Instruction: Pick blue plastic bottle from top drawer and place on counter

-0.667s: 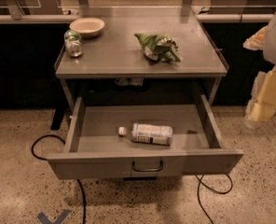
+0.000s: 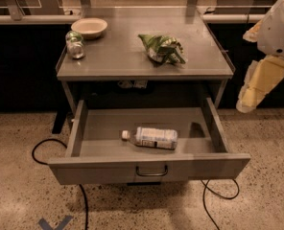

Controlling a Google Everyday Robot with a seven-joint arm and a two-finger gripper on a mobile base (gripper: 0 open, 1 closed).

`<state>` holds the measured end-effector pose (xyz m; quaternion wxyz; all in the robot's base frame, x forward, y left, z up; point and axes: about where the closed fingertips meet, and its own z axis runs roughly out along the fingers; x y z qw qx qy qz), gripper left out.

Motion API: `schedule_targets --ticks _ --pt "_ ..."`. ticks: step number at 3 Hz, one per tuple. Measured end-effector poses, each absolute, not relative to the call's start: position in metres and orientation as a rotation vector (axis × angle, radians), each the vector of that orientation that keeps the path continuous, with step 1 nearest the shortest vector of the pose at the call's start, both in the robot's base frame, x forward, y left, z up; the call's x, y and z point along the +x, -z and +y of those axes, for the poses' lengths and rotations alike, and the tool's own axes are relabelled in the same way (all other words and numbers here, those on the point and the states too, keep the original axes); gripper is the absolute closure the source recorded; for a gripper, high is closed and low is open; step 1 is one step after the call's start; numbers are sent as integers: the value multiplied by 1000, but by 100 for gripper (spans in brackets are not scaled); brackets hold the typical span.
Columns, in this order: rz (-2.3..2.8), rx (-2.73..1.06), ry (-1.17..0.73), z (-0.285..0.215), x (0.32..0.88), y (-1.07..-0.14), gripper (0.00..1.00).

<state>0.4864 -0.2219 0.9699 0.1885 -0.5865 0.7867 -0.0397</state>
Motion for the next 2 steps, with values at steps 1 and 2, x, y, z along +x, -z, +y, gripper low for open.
schedule_targets --ticks 1,2 --pt "2217 -1580 104 -231 540 -960 0" --pt "2194 -1541 -24 -245 581 -945 0"
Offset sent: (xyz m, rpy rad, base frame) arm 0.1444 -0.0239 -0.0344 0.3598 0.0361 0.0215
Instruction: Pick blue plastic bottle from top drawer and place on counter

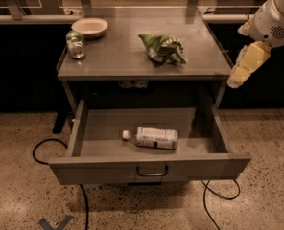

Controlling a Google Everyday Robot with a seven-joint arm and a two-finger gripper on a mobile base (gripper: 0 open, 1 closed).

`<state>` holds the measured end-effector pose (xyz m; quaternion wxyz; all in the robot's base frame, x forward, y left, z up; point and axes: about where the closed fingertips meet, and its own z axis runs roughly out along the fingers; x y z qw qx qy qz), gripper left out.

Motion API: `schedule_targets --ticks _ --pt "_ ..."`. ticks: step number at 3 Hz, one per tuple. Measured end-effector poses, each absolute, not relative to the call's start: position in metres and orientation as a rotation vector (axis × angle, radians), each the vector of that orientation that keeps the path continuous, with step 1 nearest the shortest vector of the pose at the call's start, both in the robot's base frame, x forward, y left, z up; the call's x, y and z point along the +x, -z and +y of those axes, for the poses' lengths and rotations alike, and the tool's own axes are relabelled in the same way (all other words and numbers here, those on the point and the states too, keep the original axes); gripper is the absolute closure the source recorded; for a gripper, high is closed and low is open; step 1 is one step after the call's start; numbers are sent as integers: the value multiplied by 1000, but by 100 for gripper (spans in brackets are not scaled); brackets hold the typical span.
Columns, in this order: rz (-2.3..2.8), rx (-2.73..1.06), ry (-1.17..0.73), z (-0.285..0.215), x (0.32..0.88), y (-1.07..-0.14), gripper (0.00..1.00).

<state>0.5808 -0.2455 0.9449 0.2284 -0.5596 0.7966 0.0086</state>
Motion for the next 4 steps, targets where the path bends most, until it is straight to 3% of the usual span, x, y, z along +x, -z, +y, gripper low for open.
schedule_targets --ticks 1,4 --pt "2018 -1692 -241 -208 585 -946 0" --pt "1912 -1762 -290 -181 573 -936 0"
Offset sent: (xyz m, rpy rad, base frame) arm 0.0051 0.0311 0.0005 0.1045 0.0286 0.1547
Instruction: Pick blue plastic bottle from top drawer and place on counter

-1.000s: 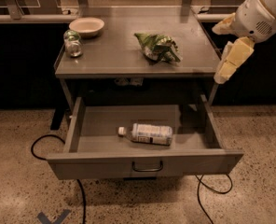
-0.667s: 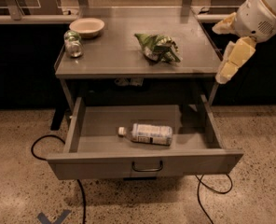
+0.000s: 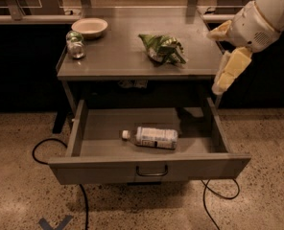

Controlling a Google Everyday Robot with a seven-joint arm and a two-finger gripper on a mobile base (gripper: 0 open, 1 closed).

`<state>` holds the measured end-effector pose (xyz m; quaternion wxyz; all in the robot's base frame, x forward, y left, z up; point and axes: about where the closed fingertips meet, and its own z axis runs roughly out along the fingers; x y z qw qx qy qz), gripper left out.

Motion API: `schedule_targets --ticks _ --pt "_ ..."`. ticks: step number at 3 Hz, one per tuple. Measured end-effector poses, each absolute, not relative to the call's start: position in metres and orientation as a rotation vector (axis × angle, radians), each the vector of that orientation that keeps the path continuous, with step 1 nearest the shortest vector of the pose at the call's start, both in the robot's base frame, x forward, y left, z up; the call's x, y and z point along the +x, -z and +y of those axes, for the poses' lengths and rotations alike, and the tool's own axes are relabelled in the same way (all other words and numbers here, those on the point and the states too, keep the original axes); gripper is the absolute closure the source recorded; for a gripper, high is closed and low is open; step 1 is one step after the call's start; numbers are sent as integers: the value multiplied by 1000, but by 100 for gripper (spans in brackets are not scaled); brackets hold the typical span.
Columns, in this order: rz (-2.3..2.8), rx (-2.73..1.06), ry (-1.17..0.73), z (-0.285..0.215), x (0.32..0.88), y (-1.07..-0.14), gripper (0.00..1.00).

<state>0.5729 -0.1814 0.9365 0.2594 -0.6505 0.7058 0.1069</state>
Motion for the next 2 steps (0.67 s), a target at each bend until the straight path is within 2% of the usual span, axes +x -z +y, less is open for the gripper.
schedule_targets --ticks 1,2 --pt "1701 -1828 -319 -124 543 -934 0" --pt "1594 -1916 -440 -64 515 -887 0"
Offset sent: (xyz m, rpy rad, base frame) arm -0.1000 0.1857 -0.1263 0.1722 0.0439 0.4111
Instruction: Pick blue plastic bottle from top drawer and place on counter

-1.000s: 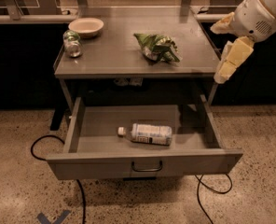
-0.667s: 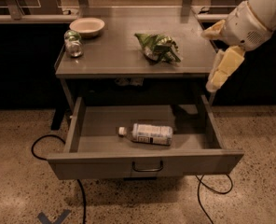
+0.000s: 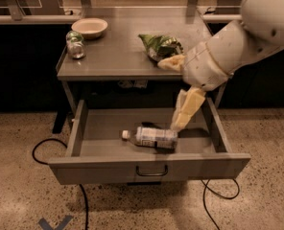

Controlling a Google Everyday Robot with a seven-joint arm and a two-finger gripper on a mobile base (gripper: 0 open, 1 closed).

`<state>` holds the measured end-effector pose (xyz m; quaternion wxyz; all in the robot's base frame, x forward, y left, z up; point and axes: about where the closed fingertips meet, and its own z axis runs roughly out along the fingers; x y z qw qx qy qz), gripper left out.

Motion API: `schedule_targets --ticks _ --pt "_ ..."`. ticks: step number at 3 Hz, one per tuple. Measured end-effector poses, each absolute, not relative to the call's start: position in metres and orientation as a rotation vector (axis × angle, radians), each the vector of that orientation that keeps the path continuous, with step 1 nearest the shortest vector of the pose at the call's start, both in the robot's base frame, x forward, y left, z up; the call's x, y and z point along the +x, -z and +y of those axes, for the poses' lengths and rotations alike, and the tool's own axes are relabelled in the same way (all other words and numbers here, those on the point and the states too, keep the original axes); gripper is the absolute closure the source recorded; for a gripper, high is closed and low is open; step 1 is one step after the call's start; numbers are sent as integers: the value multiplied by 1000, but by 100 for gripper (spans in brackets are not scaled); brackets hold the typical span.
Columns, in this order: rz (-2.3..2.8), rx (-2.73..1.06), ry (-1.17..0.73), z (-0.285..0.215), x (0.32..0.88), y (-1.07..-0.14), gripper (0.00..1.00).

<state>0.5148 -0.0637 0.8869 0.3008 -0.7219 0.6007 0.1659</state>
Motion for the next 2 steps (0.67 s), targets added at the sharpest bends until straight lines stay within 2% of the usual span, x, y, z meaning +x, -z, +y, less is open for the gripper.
schedule_targets --ticks 2 --pt "1606 -1947 -475 -57 504 -869 0"
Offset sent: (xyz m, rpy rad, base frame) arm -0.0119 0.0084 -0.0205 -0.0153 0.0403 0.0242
